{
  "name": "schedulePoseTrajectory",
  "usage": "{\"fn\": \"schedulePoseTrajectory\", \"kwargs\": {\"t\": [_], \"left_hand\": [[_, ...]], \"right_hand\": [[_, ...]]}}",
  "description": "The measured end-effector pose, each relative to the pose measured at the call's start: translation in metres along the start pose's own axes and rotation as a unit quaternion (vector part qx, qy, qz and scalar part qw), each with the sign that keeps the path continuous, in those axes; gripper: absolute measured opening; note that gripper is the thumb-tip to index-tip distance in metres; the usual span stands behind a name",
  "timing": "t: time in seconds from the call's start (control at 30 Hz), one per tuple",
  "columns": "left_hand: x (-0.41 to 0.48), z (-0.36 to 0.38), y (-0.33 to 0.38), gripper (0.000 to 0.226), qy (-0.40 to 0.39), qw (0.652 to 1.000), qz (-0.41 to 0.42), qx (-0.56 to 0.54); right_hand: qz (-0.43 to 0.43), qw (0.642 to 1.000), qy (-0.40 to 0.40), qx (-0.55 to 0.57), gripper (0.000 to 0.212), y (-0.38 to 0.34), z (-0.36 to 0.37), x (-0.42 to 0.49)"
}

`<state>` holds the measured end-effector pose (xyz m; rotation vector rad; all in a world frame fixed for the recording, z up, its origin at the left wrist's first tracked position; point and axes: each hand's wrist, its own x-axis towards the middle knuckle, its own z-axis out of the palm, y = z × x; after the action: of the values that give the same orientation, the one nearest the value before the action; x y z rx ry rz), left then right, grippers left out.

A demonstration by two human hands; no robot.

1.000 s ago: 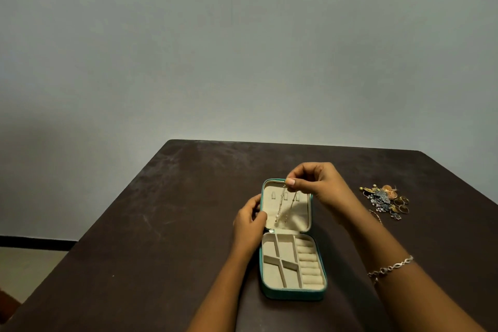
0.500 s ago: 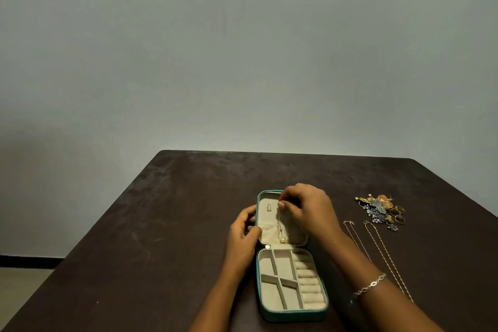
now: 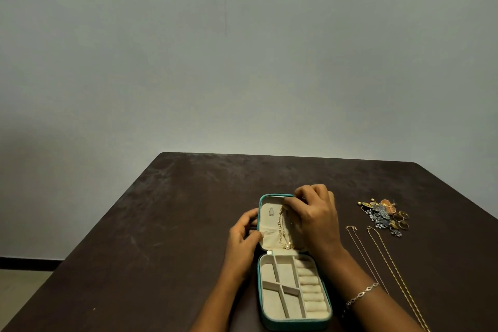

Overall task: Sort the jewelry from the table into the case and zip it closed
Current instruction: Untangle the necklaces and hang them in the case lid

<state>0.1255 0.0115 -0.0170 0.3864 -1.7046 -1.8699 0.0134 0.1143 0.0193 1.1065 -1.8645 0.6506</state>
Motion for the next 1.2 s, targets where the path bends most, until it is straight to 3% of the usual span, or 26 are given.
{"fn": "schedulePoseTrajectory", "kwargs": {"t": [0.33,0.7,0.97,1.07,1.17,1.2], "left_hand": [[0.000,0.001,0.003,0.050,-0.003,1.000,0.001,-0.019],[0.000,0.000,0.002,0.048,-0.004,1.000,-0.005,-0.009],[-0.001,0.000,0.003,0.049,-0.007,1.000,-0.019,-0.020],[-0.001,0.001,0.005,0.052,-0.008,1.000,-0.016,-0.022],[-0.001,0.000,0.005,0.051,-0.010,1.000,-0.016,-0.024],[-0.001,0.000,0.005,0.052,-0.009,1.000,-0.018,-0.022]], "right_hand": [[-0.027,1.000,0.012,-0.008,0.032,0.002,0.001,-0.004],[0.042,0.999,-0.008,0.019,0.008,-0.004,-0.003,0.004],[0.068,0.996,-0.048,0.039,0.025,-0.003,-0.006,0.006],[0.052,0.996,-0.049,0.058,0.023,0.000,-0.006,0.004],[0.038,0.995,-0.045,0.077,0.008,0.003,-0.007,0.003],[0.043,0.994,-0.048,0.089,0.013,0.004,-0.008,0.003]]}}
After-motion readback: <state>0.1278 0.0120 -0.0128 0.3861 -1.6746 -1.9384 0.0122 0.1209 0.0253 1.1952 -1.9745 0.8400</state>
